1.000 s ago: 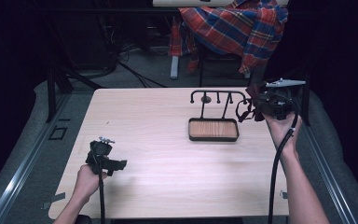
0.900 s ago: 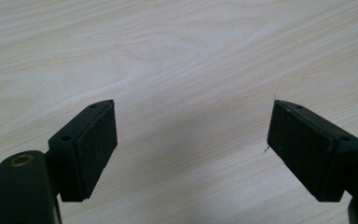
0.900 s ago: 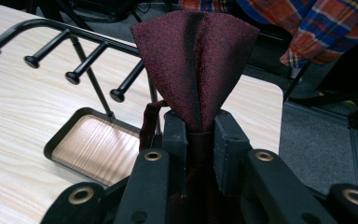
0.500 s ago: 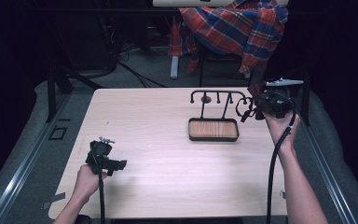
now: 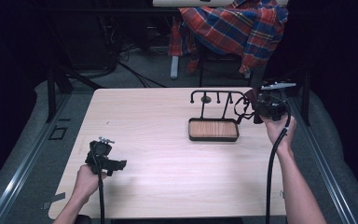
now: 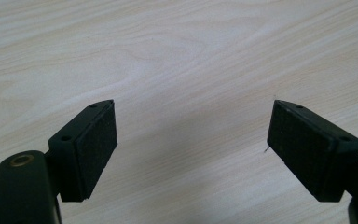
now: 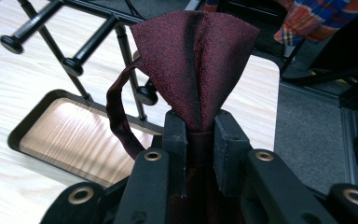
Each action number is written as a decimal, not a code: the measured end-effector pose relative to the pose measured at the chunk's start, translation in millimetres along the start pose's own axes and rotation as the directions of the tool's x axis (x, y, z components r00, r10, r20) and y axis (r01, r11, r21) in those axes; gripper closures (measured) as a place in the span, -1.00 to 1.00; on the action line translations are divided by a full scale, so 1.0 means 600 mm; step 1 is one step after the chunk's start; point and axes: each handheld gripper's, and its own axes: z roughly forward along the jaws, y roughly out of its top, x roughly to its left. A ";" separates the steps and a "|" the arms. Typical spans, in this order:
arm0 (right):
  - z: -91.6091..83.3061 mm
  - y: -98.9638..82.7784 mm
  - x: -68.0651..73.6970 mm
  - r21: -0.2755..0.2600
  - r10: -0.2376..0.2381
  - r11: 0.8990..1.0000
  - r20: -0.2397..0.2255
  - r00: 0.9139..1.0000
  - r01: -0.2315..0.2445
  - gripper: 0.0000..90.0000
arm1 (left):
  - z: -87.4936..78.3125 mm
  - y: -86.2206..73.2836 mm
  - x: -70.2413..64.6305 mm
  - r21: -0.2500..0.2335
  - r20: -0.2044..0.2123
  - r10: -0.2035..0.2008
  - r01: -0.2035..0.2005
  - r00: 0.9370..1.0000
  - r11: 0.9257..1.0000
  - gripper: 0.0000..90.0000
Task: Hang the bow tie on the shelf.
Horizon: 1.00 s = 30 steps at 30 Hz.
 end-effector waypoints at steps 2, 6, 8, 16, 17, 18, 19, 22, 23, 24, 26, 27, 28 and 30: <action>0.003 -0.001 0.000 0.008 -0.001 1.000 0.009 1.000 0.001 0.71 | 0.000 0.000 0.000 0.000 0.000 0.001 -0.001 1.000 1.000 -0.65; 0.008 -0.003 -0.001 0.012 0.005 1.000 0.019 1.000 -0.006 0.71 | 0.001 0.000 0.000 0.000 -0.001 0.002 -0.002 1.000 1.000 -0.65; 0.010 -0.004 -0.002 0.016 0.005 1.000 0.020 1.000 -0.005 0.71 | 0.001 0.000 0.000 -0.002 -0.002 0.002 -0.002 1.000 1.000 -0.65; 0.028 -0.013 -0.009 0.037 0.030 0.999 0.034 0.999 -0.031 0.71 | 0.002 0.000 0.001 0.004 -0.002 -0.002 0.002 1.000 1.000 -0.65; 0.031 -0.013 -0.010 0.039 0.034 0.999 0.033 0.999 -0.036 0.71 | 0.002 -0.001 0.001 0.005 -0.002 -0.002 0.002 1.000 1.000 -0.65; 0.034 -0.014 -0.010 0.040 0.039 0.998 0.035 0.999 -0.041 0.71 | 0.002 -0.001 0.002 0.003 -0.005 0.000 0.000 1.000 1.000 -0.65; 0.034 -0.014 -0.010 0.040 0.039 0.998 0.035 0.999 -0.041 0.71 | 0.002 -0.001 0.002 0.003 -0.005 0.000 0.000 1.000 1.000 -0.65; 0.041 -0.016 -0.012 0.047 0.044 0.998 0.035 0.998 -0.046 0.71 | 0.002 -0.002 0.003 0.005 -0.005 -0.005 0.005 1.000 1.000 -0.65; 0.043 -0.017 -0.013 0.056 0.042 0.997 0.034 0.999 -0.044 0.71 | 0.002 -0.002 0.004 0.006 -0.006 -0.010 0.010 1.000 1.000 -0.65; 0.044 -0.018 -0.013 0.054 0.044 0.997 0.035 0.998 -0.046 0.71 | 0.002 -0.002 0.004 0.006 -0.005 -0.009 0.009 1.000 1.000 -0.65; 0.046 -0.019 -0.014 0.059 0.046 0.997 0.036 0.998 -0.049 0.71 | 0.003 -0.001 0.004 0.008 -0.005 -0.008 0.008 1.000 1.000 -0.65; 0.048 -0.020 -0.014 0.060 0.054 0.997 0.037 0.998 -0.056 0.71 | 0.003 -0.001 0.004 0.008 -0.004 -0.006 0.006 1.000 1.000 -0.65; 0.050 -0.023 -0.015 0.072 0.051 0.996 0.032 0.998 -0.053 0.71 | 0.004 0.001 0.003 0.009 -0.006 -0.005 0.005 1.000 1.000 -0.65; 0.052 -0.025 -0.013 0.079 0.050 0.995 0.036 0.998 -0.053 0.71 | 0.007 0.003 0.000 0.009 -0.004 -0.001 0.001 1.000 1.000 -0.65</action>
